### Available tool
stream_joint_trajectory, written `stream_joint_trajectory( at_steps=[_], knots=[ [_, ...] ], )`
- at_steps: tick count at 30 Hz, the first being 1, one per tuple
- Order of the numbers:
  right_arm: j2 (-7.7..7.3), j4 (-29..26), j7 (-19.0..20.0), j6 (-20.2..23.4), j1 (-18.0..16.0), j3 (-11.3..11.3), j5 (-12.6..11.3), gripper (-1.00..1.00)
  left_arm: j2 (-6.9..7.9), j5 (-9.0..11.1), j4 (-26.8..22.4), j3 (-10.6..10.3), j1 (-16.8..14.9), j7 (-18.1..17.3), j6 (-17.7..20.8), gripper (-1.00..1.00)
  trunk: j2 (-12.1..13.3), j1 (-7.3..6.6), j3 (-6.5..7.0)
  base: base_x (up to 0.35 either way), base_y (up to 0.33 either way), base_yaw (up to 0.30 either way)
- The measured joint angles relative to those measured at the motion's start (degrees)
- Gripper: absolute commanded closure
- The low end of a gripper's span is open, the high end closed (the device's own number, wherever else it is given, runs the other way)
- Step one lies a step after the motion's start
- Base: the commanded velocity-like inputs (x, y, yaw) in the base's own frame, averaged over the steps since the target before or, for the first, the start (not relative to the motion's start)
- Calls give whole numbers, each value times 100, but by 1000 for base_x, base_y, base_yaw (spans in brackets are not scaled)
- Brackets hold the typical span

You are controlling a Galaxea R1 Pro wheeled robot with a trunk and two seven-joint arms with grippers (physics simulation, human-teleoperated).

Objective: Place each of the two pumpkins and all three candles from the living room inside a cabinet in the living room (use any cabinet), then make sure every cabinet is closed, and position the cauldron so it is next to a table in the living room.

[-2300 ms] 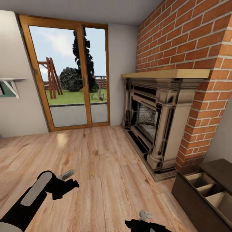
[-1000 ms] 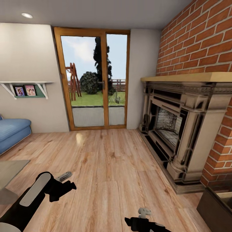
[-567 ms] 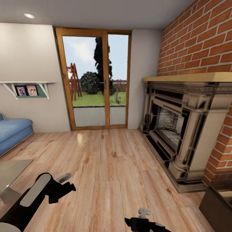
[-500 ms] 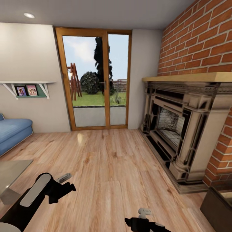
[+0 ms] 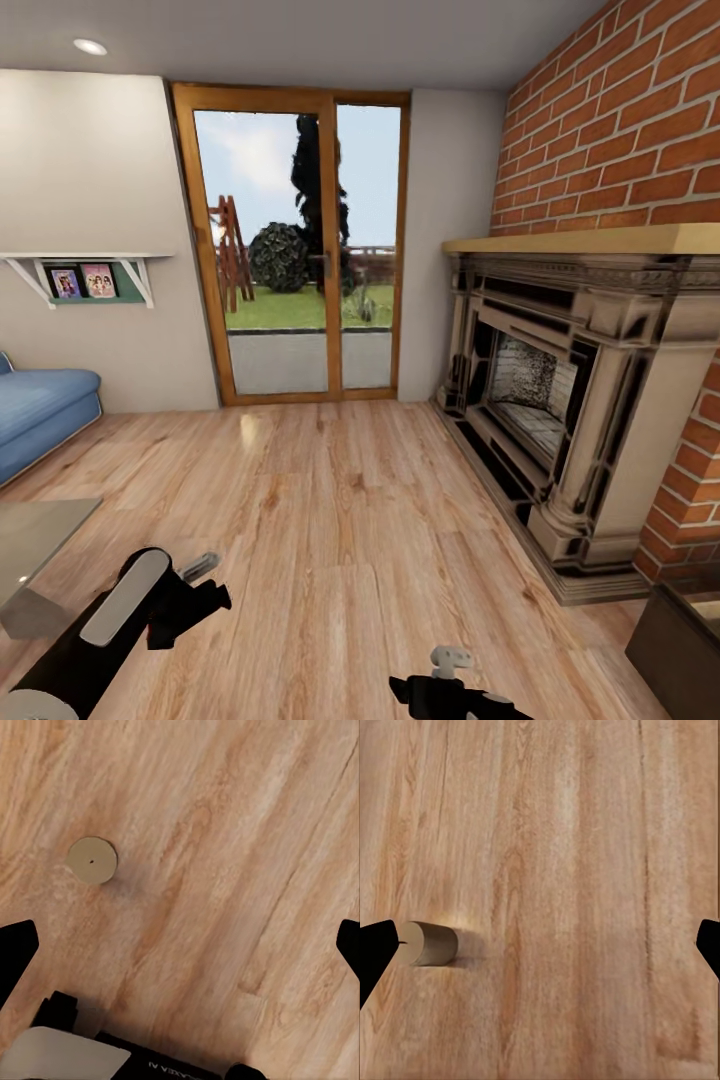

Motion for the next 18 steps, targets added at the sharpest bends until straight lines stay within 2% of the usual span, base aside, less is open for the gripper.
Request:
stream_joint_trajectory(
  at_steps=[4,5,6,7,9,11,12,14,16,18],
  knots=[
    [-5,-5,0,16,0,9,16,-100,-5,-244,450,12,-7,-158,-168,-100,0,0,0,0,0,0],
    [-1,-6,0,22,0,10,17,-100,4,-307,543,16,-8,-310,-193,-100,0,0,0,0,0,0],
    [4,-7,-2,74,0,12,18,-100,13,-493,631,15,-9,-584,-233,-100,0,0,0,0,0,0],
    [6,-8,-2,112,0,12,19,-100,14,-595,654,15,-9,-684,-248,-100,0,0,0,0,0,0],
    [18,-146,-12,434,-5,31,10,-100,9,-1200,711,20,-9,-1053,-346,-100,0,0,0,0,0,0],
    [24,-664,-191,991,-13,31,-27,-100,3,-1756,736,30,-10,-1430,-483,-100,0,0,0,0,37,0],
    [22,-1065,-425,1284,-12,25,-39,-100,5,-1956,743,34,-10,-1617,-533,-100,0,0,1,0,138,0],
    [23,-1969,-1192,1791,-10,0,-53,-100,20,-2206,749,42,-11,-1896,-588,-100,0,0,1,0,194,0],
    [26,-2798,-2041,2108,-10,-26,-7,-100,102,-2321,752,51,-10,-2038,-613,-100,0,0,1,0,111,0],
    [29,-3359,-2672,2253,-9,-25,12,-100,162,-2364,753,56,-10,-2109,-625,-100,0,0,1,0,45,0]
  ],
)
